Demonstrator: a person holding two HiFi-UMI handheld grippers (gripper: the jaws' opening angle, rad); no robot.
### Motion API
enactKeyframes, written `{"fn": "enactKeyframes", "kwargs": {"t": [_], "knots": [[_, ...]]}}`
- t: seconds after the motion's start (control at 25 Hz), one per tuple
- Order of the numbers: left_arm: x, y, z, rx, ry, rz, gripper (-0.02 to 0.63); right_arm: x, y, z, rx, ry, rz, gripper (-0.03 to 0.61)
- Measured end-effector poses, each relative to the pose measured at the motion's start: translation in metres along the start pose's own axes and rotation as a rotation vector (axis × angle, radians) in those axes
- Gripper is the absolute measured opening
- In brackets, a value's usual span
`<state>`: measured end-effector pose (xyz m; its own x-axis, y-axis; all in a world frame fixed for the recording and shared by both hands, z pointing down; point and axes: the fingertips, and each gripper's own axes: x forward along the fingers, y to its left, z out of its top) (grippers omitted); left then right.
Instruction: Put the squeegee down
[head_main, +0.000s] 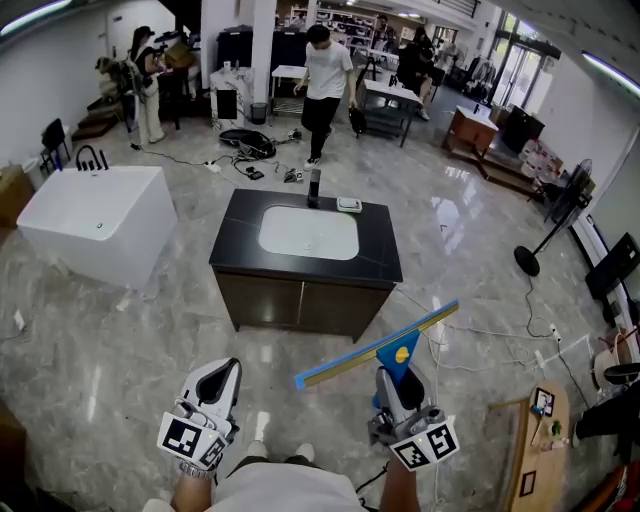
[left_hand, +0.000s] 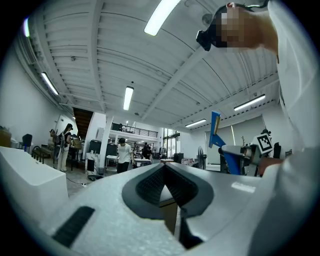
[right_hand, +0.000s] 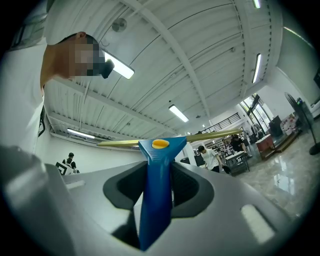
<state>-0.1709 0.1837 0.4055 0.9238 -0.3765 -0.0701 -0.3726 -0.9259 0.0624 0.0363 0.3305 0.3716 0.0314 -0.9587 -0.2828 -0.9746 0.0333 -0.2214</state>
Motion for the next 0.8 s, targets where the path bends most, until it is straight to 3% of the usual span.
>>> {"fn": "enactKeyframes", "kwargs": {"t": [0.28,0.8], "knots": [[0.013,-0.009,-0.003,0.004,0.007,0.005,0.003,0.000,-0.015,-0.002,0.004,0.016,0.005,0.147],[0.071,-0.035,-0.016,0.019,0.016,0.014,0.003,-0.008,-0.082,-0.001,0.008,0.022,0.001,0.147]]}}
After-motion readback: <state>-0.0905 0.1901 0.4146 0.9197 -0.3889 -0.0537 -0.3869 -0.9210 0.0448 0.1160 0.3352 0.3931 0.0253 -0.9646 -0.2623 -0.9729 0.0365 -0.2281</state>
